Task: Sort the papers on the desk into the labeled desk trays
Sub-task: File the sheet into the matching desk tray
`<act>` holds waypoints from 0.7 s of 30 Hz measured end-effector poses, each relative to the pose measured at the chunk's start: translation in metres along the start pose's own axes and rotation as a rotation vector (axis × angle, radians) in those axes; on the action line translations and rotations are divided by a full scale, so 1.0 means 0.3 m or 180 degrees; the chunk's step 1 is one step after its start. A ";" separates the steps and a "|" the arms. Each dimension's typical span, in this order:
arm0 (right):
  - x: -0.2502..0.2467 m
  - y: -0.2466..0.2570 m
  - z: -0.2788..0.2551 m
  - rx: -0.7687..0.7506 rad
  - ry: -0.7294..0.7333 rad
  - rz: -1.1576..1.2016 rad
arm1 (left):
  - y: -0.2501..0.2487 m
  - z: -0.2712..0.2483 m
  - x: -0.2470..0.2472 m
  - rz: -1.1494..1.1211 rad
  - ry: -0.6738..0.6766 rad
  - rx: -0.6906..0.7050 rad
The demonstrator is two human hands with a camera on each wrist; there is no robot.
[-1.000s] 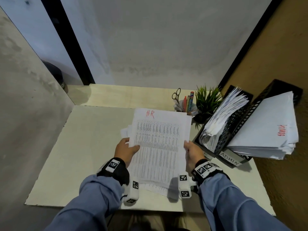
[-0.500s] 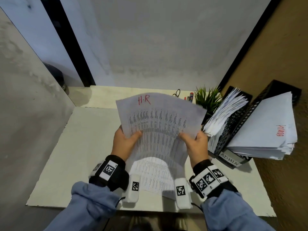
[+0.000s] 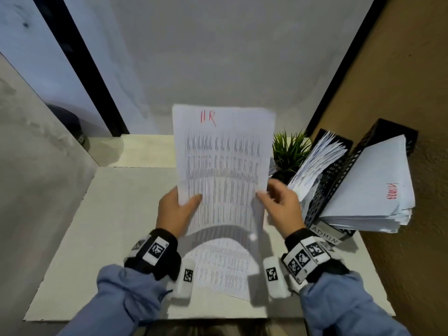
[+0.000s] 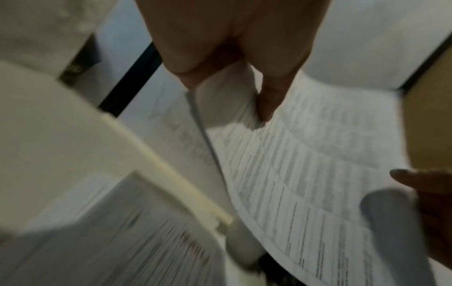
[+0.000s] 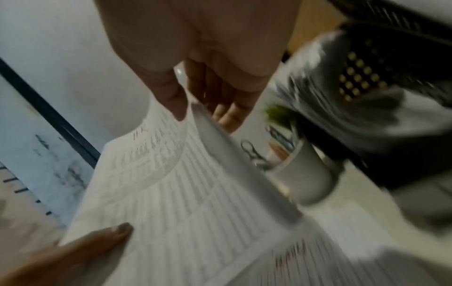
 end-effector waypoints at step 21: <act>-0.466 -0.216 0.249 0.1137 -0.1353 -0.0199 | -0.710 0.190 0.442 0.2148 0.0985 0.1418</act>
Point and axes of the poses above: each hand's wrist, its own z-axis towards the middle knuckle, its own x-axis out of the palm, y = z × x, the point moved 10 cm from there along z, towards the middle knuckle, and after that the axes turned 8 degrees about z, right-handed, at the moved point
